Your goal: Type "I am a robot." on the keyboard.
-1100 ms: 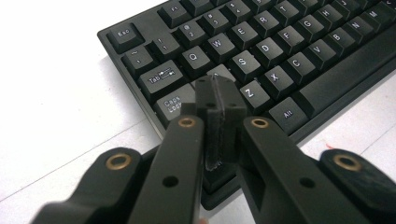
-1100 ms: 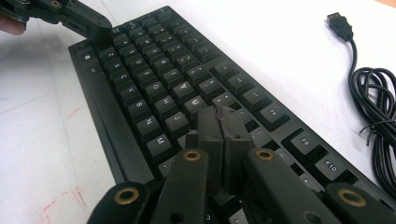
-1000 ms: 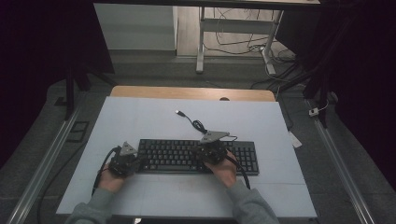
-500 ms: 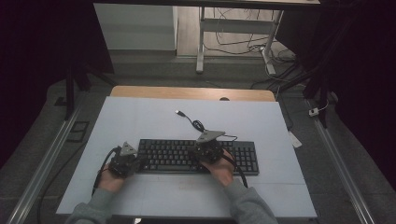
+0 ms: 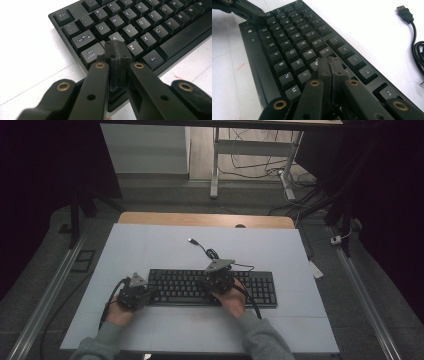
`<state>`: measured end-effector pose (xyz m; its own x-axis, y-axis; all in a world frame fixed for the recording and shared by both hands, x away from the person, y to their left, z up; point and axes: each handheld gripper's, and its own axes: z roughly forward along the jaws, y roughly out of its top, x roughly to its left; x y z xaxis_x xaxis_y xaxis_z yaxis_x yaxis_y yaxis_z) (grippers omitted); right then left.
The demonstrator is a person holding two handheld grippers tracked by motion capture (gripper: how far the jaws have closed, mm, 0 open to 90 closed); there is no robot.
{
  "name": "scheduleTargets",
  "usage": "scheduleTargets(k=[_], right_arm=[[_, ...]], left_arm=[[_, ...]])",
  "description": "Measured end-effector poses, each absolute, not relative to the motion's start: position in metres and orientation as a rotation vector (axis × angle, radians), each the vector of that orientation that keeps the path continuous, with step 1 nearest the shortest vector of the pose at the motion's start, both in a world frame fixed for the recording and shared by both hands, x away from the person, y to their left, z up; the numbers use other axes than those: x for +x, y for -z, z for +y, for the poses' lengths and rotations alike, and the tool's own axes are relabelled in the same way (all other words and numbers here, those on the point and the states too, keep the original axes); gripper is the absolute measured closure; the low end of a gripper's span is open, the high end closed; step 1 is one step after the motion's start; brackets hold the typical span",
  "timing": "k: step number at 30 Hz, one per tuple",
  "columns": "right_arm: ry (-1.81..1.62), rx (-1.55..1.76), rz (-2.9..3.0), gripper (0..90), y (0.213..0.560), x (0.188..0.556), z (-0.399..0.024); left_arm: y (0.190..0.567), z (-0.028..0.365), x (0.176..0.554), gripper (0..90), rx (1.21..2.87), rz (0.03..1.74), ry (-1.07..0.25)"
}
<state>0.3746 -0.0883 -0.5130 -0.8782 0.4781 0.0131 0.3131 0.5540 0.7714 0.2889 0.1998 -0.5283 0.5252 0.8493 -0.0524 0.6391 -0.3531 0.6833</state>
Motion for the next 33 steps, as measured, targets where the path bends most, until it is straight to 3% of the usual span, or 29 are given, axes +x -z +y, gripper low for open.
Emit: scheduleTargets(k=[18,31,33], right_arm=[[-1.175,0.691,2.607,89.5,0.520,0.379,-0.082],[-1.276,0.662,2.554,89.4,0.504,0.372,-0.094],[-1.276,0.658,2.560,84.3,0.502,0.372,-0.098]], left_arm=[[0.528,0.200,0.289,88.6,2.108,1.204,-0.407],[0.525,0.201,0.286,87.2,2.072,1.194,-0.421],[0.523,0.202,0.285,85.0,2.053,1.192,-0.418]])
